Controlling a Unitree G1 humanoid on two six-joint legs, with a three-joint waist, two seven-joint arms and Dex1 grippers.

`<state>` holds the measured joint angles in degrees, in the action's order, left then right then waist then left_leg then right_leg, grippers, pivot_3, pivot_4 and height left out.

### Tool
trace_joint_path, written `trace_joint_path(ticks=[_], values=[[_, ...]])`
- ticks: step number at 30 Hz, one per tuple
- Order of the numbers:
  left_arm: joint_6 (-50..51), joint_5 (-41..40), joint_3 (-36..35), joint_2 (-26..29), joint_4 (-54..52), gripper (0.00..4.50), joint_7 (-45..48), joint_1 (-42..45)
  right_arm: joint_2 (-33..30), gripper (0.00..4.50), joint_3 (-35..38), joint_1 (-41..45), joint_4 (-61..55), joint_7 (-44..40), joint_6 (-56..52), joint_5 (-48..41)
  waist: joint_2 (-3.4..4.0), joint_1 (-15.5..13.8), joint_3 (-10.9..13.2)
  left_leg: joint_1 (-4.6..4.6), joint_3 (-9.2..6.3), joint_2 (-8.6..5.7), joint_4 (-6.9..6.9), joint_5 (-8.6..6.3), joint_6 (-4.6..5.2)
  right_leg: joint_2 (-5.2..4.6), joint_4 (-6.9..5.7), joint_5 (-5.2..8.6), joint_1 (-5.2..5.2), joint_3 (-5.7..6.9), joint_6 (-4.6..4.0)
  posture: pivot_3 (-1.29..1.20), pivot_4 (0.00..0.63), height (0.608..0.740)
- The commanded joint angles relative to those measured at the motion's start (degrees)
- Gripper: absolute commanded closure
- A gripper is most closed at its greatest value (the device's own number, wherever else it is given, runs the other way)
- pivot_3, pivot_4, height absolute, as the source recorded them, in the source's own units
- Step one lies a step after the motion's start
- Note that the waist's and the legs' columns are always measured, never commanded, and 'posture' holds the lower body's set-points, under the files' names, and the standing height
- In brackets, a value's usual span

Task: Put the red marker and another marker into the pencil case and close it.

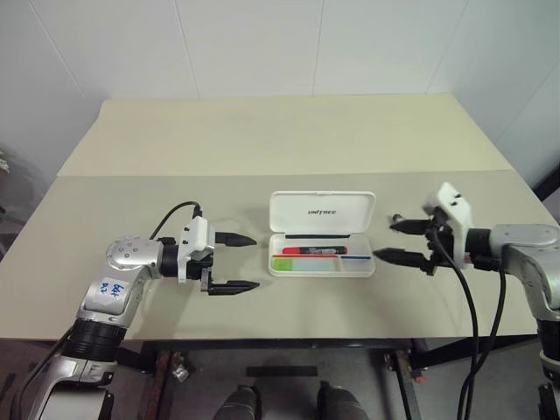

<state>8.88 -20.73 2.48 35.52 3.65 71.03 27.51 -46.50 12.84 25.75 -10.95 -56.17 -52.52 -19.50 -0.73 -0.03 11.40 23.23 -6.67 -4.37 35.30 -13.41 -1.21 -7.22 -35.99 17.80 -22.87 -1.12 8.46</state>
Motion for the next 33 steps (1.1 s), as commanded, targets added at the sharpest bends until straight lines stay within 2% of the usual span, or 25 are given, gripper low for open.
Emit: trace_joint_path(ticks=[1, 7, 13, 30, 33], values=[[-0.20, -0.71, 0.32, -0.78, 0.81, 0.00, 0.74, 2.61, 2.69, 0.04, 5.54, -1.00, 0.00, 8.93, 0.92, 0.54, 0.00, 0.01, 0.00, 0.00, 0.03, 0.00, 0.01, 0.01, 0.00, 0.00, 0.00, -0.01, 0.00, -0.01, 0.00, 0.00, 0.150, 0.740], [-0.67, -0.13, 1.42, -2.08, 2.51, 0.00, 1.57, 4.62, 9.12, 0.04, 6.94, -1.11, 3.61, 19.67, 3.71, 0.93, -0.01, 0.17, -0.01, -0.02, 0.17, 0.01, 0.01, 0.02, 0.00, 0.02, -0.01, -0.04, 0.01, -0.03, -0.01, 0.00, 0.150, 0.740], [-1.19, 0.22, 1.39, -2.50, 3.37, 0.00, 1.73, 5.79, 12.13, 0.04, 6.06, 1.04, 9.30, 24.79, 8.65, 1.67, -0.01, 0.29, -0.01, -0.02, 0.23, 0.01, 0.01, 0.03, 0.01, 0.03, -0.02, -0.05, 0.02, -0.04, -0.01, 0.00, 0.150, 0.740], [-2.25, 0.50, 0.52, -1.97, 3.10, 0.00, 0.37, 5.10, 17.12, 0.04, -0.55, 9.06, 30.13, 27.32, 22.27, 5.71, -0.01, 0.47, -0.01, -0.05, 0.27, 0.03, 0.01, 0.04, -0.01, 0.07, -0.03, -0.05, 0.01, -0.08, 0.00, 0.00, 0.150, 0.740], [-2.49, 0.42, 0.44, -1.83, 2.79, 0.00, 0.24, 4.90, 17.46, 0.98, -1.35, 9.71, 34.48, 28.62, 24.63, 7.33, -0.01, 0.52, -0.01, -0.05, 0.27, 0.02, 0.00, 0.04, -0.01, 0.07, -0.02, -0.05, 0.02, -0.08, 0.00, 0.00, 0.150, 0.740]])
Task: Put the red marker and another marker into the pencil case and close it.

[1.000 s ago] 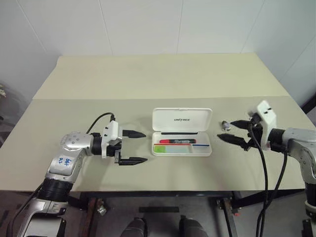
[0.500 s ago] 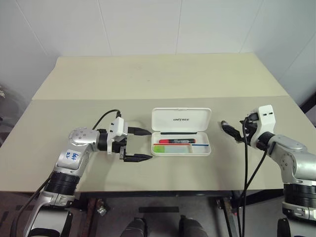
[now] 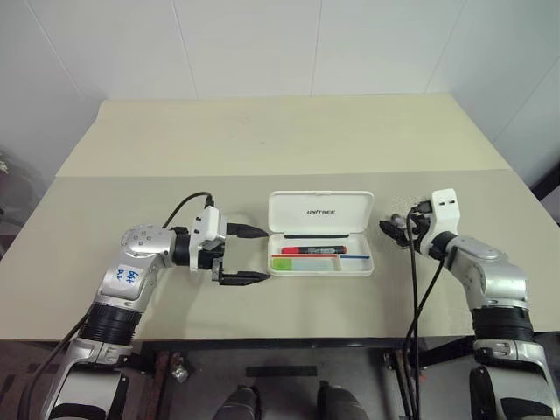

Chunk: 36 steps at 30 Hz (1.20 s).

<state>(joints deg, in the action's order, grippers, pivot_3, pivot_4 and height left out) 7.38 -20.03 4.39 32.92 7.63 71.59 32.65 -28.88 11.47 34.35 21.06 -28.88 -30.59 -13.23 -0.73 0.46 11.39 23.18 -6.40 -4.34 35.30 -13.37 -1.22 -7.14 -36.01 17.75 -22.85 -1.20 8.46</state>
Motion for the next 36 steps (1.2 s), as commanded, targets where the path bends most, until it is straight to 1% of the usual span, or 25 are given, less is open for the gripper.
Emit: trace_joint_path(ticks=[1, 8, 9, 12, 14, 16, 19, 23, 26, 29, 31, 33, 36], values=[[-1.00, -0.35, -1.56, 0.94, -1.35, 0.00, -0.33, -0.37, -0.10, 1.33, 0.18, 1.15, 2.98, 1.92, 3.13, 1.37, -0.01, 0.10, -0.01, 0.00, 0.00, 0.00, 0.00, 0.00, 0.00, 0.00, 0.00, 0.00, 0.00, -0.01, 0.00, 0.00, 0.150, 0.740], [-1.35, -0.49, -1.88, 1.79, -1.70, 0.00, -0.33, -1.09, -0.91, 3.88, 0.49, 0.61, 2.02, 2.12, 2.20, 1.35, -0.01, 0.53, -0.01, -0.03, 0.00, 0.03, 0.00, 0.01, -0.02, 0.04, -0.04, 0.00, 0.00, -0.02, 0.00, 0.00, 0.150, 0.740], [-1.40, -0.42, -1.84, 1.72, -1.61, 0.00, -0.33, -1.02, -1.15, 4.10, 0.53, 0.51, 1.41, 2.12, 1.88, 1.32, -0.02, 0.62, -0.01, -0.03, 0.00, 0.03, 0.00, 0.01, -0.01, 0.04, -0.04, 0.00, 0.01, -0.03, 0.00, 0.00, 0.150, 0.740], [-1.70, -0.18, -1.60, 1.46, -1.12, 0.00, -0.21, -0.61, -2.19, 4.09, 0.58, 0.52, -0.29, 0.67, 1.88, 0.91, -0.02, 0.68, -0.01, -0.03, -0.01, 0.03, 0.00, 0.01, -0.02, 0.04, -0.05, -0.01, 0.01, -0.03, 0.00, 0.00, 0.150, 0.740], [-1.97, -0.07, -1.41, 1.26, -0.75, 0.00, -0.05, -0.29, -3.61, 4.09, 0.63, 0.30, -2.24, -3.28, 3.79, -0.28, -0.01, 0.70, -0.01, -0.02, -0.02, 0.02, 0.00, 0.01, -0.01, 0.04, -0.04, 0.00, 0.01, -0.03, 0.00, 0.00, 0.150, 0.740], [-2.18, 0.00, -1.26, 1.14, -0.47, 0.00, 0.12, -0.01, -5.75, 4.09, 0.33, -0.41, -4.28, -8.77, 5.67, -1.50, -0.01, 0.81, -0.01, -0.01, 0.00, 0.01, 0.00, 0.00, 0.00, 0.04, -0.01, -0.01, 0.01, -0.05, 0.00, 0.00, 0.150, 0.740], [-2.58, 0.12, -1.18, 1.16, 0.23, 0.00, 0.56, 0.38, -11.02, 4.09, -0.94, -1.99, -5.32, -16.47, 6.74, -1.37, -0.01, 0.93, -0.01, 0.00, 0.03, 0.02, -0.01, -0.02, 0.03, 0.04, 0.03, -0.01, 0.02, -0.04, 0.01, 0.00, 0.150, 0.740], [-3.12, 0.14, -1.34, 1.38, 0.81, 0.00, 1.16, 0.27, -18.00, 4.09, -3.18, -5.09, -8.32, -29.48, 9.74, -3.02, -0.01, 0.94, -0.01, 0.00, 0.05, 0.02, 0.00, -0.03, 0.04, 0.04, 0.04, -0.01, 0.03, -0.04, 0.01, 0.00, 0.150, 0.740], [-3.37, 0.06, -1.38, 1.46, 0.89, 0.00, 1.37, -0.06, -20.79, 4.09, -5.43, -7.08, -13.00, -38.28, 10.64, -5.13, -0.02, 1.31, -0.01, -0.02, 0.08, 0.02, 0.01, -0.04, 0.06, 0.05, 0.03, -0.01, 0.04, -0.05, 0.02, 0.00, 0.150, 0.740], [-3.29, -0.10, -1.36, 1.38, 0.47, 0.00, 1.40, -0.70, -21.15, 4.09, -8.12, -7.20, -17.20, -44.13, 10.66, -6.83, -0.02, 1.42, 0.00, -0.10, 0.21, 0.05, 0.04, -0.05, 0.07, 0.13, 0.00, -0.03, 0.04, -0.20, 0.04, 0.00, 0.150, 0.740], [-3.16, -0.15, -1.31, 1.29, 0.21, 0.00, 1.33, -0.96, -20.79, 4.09, -9.56, -6.53, -18.31, -45.85, 10.56, -6.99, -0.02, 1.19, -0.01, -0.11, 0.21, 0.10, 0.08, -0.06, 0.09, 0.24, 0.00, -0.07, 0.04, -0.29, 0.03, 0.00, 0.150, 0.740], [-2.98, -0.24, -1.28, 1.16, -0.13, 0.00, 1.16, -1.24, -19.87, 4.09, -11.49, -5.07, -18.04, -46.88, 10.85, -6.52, -0.02, 1.00, 0.00, -0.09, 0.19, 0.15, 0.15, -0.08, 0.08, 0.35, 0.01, -0.11, 0.04, -0.42, 0.04, 0.00, 0.150, 0.740], [-2.48, -0.46, -1.28, 1.02, -1.39, 0.00, 0.75, -2.11, -17.26, 4.09, -15.87, -1.45, -14.23, -49.24, 15.34, -4.07, -0.03, 1.13, 0.00, -0.10, 0.19, 0.15, 0.22, -0.09, 0.10, 0.38, 0.04, -0.20, 0.05, -0.59, 0.05, 0.00, 0.150, 0.740]])
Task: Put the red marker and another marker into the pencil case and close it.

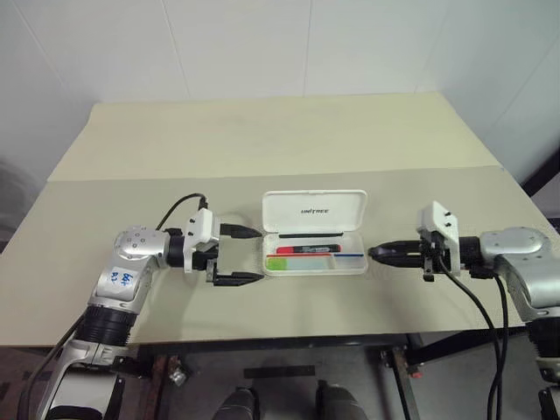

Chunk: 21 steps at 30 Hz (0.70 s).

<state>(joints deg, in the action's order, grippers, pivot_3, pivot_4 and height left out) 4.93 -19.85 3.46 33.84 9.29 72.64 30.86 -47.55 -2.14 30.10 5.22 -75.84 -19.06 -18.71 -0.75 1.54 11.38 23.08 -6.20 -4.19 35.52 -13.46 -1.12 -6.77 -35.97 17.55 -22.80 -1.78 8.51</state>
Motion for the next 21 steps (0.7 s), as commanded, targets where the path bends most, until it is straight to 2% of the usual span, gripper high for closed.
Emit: trace_joint_path(ticks=[1, 8, 20, 21], values=[[0.12, -0.71, -0.39, 0.12, -3.41, 0.00, -0.40, -0.53, 1.95, 4.09, -3.08, 3.55, 2.79, -2.88, 4.60, 1.86, -0.03, 0.03, 0.02, 0.00, 0.00, 0.00, 0.03, 0.00, 0.00, 0.02, 0.01, -0.02, 0.00, -0.01, -0.01, 0.00, 0.150, 0.740], [1.53, -1.11, -1.31, 0.89, -5.92, 0.00, -1.59, -2.20, 4.95, 4.09, -7.12, 8.18, 11.12, -6.44, 10.35, 5.09, -0.03, -0.13, 0.02, 0.02, -0.03, 0.03, 0.04, 0.00, -0.02, 0.04, 0.08, -0.05, -0.01, -0.07, -0.01, 0.00, 0.150, 0.740], [2.93, -1.52, -2.00, 1.62, -8.20, 0.00, -3.01, -3.47, 6.76, 4.09, -7.59, 11.66, 20.46, -7.81, 16.73, 8.44, -0.03, -0.06, 0.02, 0.02, -0.20, 0.01, 0.04, -0.01, -0.06, 0.08, 0.08, -0.05, -0.04, -0.11, -0.02, 0.00, 0.150, 0.740], [2.98, -1.50, -1.98, 1.58, -8.13, 0.00, -3.09, -3.28, 7.06, 3.74, -7.46, 11.90, 20.97, -7.40, 17.41, 8.67, -0.03, -0.03, 0.02, 0.02, -0.20, 0.01, 0.04, -0.02, -0.06, 0.09, 0.08, -0.05, -0.04, -0.11, -0.02, 0.00, 0.150, 0.740]])
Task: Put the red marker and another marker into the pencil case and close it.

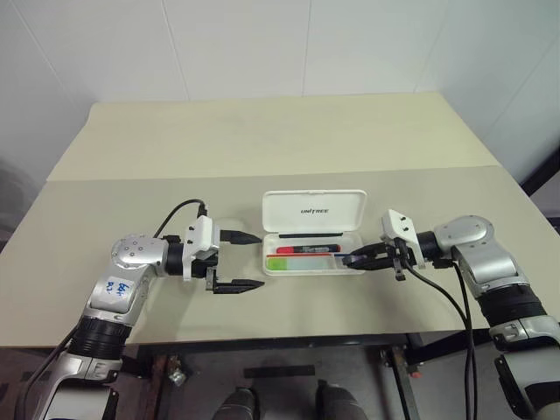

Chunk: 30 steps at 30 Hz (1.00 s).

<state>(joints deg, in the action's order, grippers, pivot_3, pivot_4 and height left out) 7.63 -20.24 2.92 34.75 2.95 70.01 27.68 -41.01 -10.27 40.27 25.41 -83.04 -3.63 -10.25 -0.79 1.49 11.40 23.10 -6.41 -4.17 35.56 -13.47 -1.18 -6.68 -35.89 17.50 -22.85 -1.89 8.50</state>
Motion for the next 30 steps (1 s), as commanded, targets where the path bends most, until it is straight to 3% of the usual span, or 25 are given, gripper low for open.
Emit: trace_joint_path(ticks=[1, 11, 23, 29, 30], values=[[0.31, -1.10, -1.41, 0.66, -1.73, 0.00, -0.49, 0.09, 0.70, 3.36, 0.72, 1.89, 0.97, -0.16, 1.87, 0.19, 0.00, 0.06, 0.00, 0.00, 0.00, 0.00, 0.00, 0.00, -0.01, 0.01, -0.01, 0.00, 0.00, 0.00, 0.00, 0.00, 0.150, 0.740], [0.58, -1.22, -1.22, 0.17, -0.92, 0.00, -0.68, 1.23, 1.29, 0.03, 2.68, 1.65, -2.59, 0.60, 0.28, -2.30, 0.00, 0.00, 0.00, 0.00, 0.00, 0.01, 0.00, 0.00, -0.03, 0.02, -0.01, 0.00, -0.03, -0.01, -0.01, 0.00, 0.150, 0.740], [7.14, -8.64, -6.69, 1.70, -2.10, 0.00, -0.07, -0.05, -3.66, 0.03, 17.85, -13.05, -26.49, 5.99, -15.00, -18.12, 0.00, -0.43, 0.00, 0.03, -0.03, 0.09, 0.01, -0.05, 0.00, -0.01, 0.02, 0.00, -0.03, -0.02, -0.01, 0.00, 0.150, 0.740], [7.33, -9.51, -9.07, 3.71, 1.77, 0.00, 1.65, 1.65, -6.21, 0.03, 23.71, -17.16, -29.34, 8.51, -16.83, -20.98, 0.00, -0.24, 0.00, 0.00, 0.00, 0.09, 0.03, -0.17, 0.20, 0.03, -0.02, -0.02, -0.01, -0.02, -0.04, 0.00, 0.150, 0.740], [7.06, -9.49, -9.30, 3.78, 2.55, 0.19, 2.10, 1.97, -6.63, 0.01, 24.25, -17.44, -29.30, 8.64, -16.80, -21.14, 0.00, -0.26, 0.00, 0.00, 0.00, 0.09, 0.03, -0.19, 0.22, 0.03, -0.02, -0.02, -0.01, -0.02, -0.05, 0.00, 0.150, 0.740]])
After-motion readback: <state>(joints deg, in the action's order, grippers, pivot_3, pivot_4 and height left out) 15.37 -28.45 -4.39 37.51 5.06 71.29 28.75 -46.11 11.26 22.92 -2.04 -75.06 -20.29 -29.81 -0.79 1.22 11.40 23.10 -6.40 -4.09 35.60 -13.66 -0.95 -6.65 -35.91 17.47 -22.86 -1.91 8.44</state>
